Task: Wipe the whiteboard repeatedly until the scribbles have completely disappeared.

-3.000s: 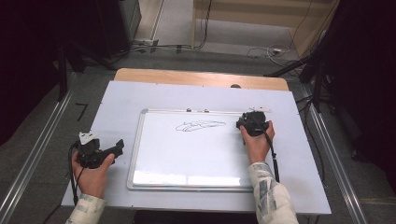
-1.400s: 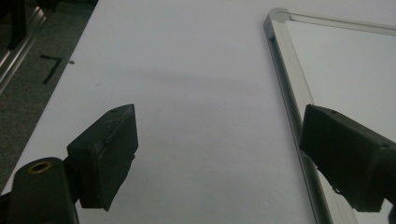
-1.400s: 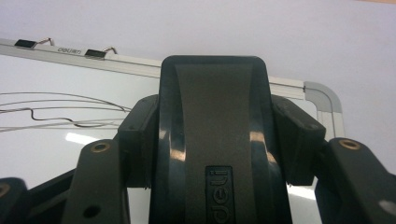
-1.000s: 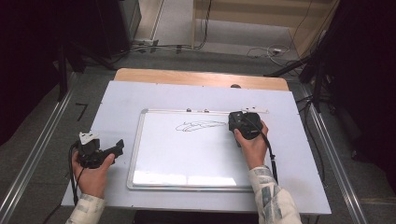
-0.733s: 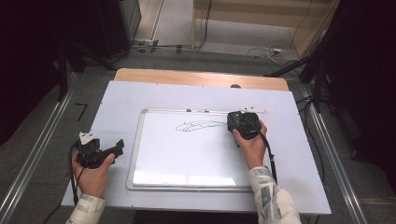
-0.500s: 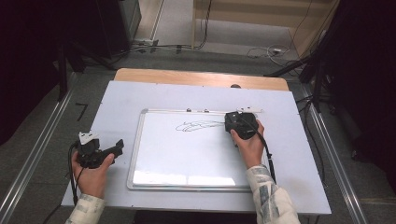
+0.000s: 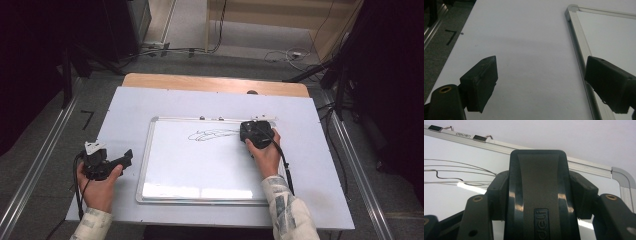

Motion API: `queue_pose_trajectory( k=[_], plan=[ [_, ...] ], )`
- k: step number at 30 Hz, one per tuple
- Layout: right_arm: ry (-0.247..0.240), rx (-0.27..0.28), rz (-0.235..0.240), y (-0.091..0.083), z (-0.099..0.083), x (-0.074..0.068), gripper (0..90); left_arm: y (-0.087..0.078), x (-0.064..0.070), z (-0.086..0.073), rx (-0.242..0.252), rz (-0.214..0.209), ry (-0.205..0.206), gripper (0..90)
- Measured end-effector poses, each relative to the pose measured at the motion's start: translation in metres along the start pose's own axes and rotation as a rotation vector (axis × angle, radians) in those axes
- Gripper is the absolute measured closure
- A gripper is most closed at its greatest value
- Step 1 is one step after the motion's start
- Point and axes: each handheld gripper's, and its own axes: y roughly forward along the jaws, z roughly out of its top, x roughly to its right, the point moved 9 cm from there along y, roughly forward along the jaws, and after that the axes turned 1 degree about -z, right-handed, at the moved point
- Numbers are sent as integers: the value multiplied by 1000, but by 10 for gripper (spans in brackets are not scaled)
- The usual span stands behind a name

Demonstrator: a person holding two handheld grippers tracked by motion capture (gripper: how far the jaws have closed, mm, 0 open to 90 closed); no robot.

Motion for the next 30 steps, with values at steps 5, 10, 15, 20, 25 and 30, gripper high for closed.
queue_pose_trajectory(
  k=[5, 10, 15, 20, 25, 30],
  plan=[
    [1, -12, -5, 4, -2, 1, 387, 0, 0, 0, 0, 1, 0, 126],
    [-8, -20, -10, 7, -5, 1, 386, 0, 0, 0, 0, 0, 0, 126],
    [-1, -20, -4, 8, -4, 1, 384, 0, 0, 0, -1, -1, 0, 126],
    [3, -17, -7, 8, -4, 1, 380, 0, 0, 0, 0, 1, 0, 126],
    [13, 1, -3, 5, -1, 2, 377, 0, 0, 0, -1, -1, -1, 126],
    [12, -3, -1, 5, -1, 2, 384, 0, 0, 0, -1, -1, 0, 126]
  ],
)
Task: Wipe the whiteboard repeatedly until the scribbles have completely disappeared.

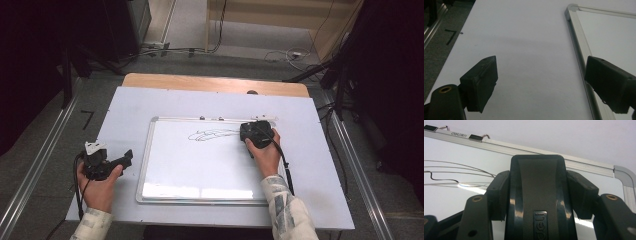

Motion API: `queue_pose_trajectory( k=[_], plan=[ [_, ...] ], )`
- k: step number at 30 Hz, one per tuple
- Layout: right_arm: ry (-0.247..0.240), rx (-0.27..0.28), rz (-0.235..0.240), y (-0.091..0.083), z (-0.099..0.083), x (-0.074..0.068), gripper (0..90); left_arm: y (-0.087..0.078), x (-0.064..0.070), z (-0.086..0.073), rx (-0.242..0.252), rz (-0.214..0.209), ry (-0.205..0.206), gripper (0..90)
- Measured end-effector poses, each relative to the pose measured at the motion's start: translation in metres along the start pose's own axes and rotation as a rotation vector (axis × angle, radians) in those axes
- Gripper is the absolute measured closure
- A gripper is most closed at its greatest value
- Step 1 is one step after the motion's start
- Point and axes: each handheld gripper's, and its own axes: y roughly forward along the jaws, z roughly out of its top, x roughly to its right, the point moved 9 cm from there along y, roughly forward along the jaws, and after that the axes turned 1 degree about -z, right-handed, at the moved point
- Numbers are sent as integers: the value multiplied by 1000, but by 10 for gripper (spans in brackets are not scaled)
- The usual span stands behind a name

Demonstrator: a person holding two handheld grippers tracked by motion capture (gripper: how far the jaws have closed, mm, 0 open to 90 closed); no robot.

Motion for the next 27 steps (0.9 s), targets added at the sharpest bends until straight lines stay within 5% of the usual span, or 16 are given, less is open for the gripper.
queue_pose_trajectory(
  k=[12, 27],
  plan=[
    [-15, 3, 11, 1, 0, -4, 393, 0, 1, 0, 1, 0, 3, 126],
    [-60, 3, 40, 5, 4, -29, 395, -1, 1, 0, 3, -3, 1, 126]
  ],
)
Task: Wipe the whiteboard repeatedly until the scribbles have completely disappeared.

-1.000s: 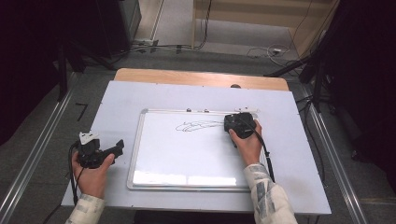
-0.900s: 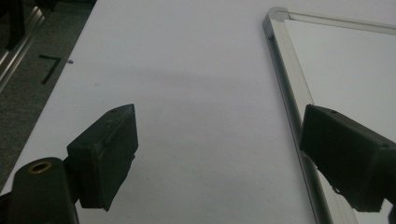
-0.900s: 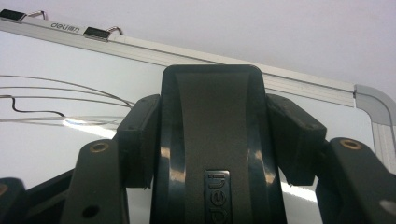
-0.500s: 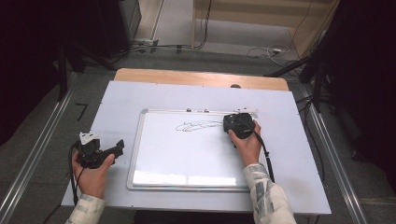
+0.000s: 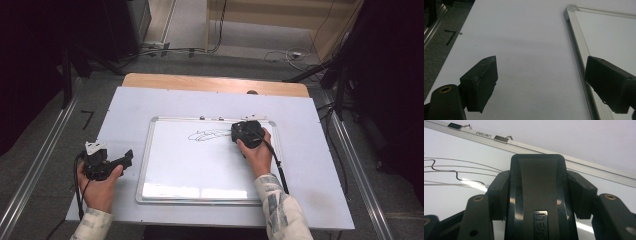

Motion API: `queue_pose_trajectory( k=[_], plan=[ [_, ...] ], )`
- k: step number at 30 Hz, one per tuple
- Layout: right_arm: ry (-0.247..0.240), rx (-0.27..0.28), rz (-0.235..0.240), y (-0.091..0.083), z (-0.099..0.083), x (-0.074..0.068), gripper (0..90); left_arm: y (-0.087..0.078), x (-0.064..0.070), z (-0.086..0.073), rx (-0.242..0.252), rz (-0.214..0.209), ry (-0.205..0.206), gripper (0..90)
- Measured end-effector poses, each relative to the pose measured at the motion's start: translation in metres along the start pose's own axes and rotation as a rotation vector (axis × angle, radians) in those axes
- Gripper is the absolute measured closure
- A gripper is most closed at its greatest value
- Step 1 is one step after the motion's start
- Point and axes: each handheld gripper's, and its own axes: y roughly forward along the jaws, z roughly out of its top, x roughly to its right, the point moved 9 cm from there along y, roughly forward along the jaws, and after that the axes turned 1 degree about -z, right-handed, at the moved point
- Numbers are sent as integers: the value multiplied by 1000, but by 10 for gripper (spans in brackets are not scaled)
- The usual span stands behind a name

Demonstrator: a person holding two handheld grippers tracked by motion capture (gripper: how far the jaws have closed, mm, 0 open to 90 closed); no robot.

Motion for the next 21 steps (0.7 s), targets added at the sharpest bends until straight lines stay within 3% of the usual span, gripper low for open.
queue_pose_trajectory(
  k=[21],
  plan=[
    [-29, 13, 31, 5, 5, -19, 394, 0, 0, 0, -4, -1, 3, 126]
  ],
)
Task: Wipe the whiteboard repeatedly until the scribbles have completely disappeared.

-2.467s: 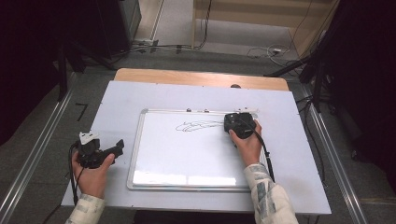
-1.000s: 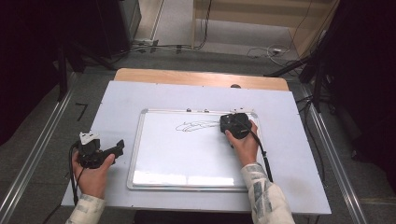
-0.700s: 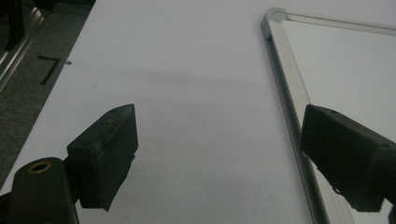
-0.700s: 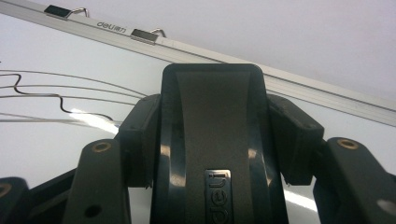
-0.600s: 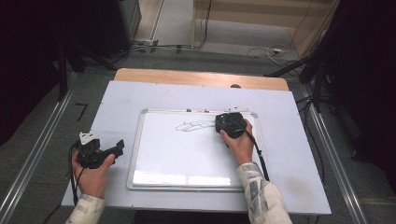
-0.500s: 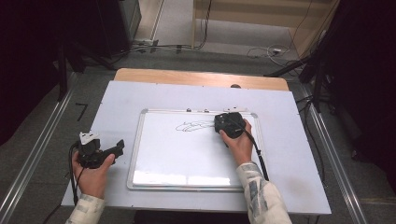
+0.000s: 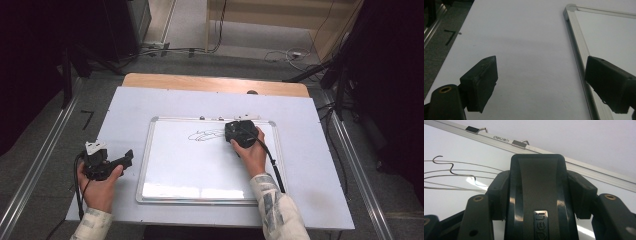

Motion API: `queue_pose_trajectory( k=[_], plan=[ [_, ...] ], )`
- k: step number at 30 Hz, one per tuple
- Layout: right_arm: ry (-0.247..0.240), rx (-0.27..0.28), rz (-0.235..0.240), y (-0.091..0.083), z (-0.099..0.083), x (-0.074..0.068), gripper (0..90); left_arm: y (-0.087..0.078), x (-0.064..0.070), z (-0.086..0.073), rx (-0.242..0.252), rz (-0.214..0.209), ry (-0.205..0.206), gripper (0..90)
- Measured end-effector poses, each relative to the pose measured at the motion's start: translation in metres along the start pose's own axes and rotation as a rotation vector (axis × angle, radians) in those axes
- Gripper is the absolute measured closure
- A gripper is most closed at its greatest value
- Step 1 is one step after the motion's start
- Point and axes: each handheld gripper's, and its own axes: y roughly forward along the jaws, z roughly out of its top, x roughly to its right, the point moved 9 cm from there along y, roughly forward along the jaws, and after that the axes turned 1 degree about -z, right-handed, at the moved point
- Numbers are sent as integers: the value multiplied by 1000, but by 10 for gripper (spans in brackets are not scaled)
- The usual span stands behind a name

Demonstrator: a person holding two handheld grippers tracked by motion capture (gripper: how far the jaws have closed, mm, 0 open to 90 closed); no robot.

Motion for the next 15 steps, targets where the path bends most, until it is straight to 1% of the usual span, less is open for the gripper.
queue_pose_trajectory(
  k=[15],
  plan=[
    [-22, 5, 18, 4, 4, -12, 394, 0, 0, 0, -2, 1, 1, 126]
  ],
)
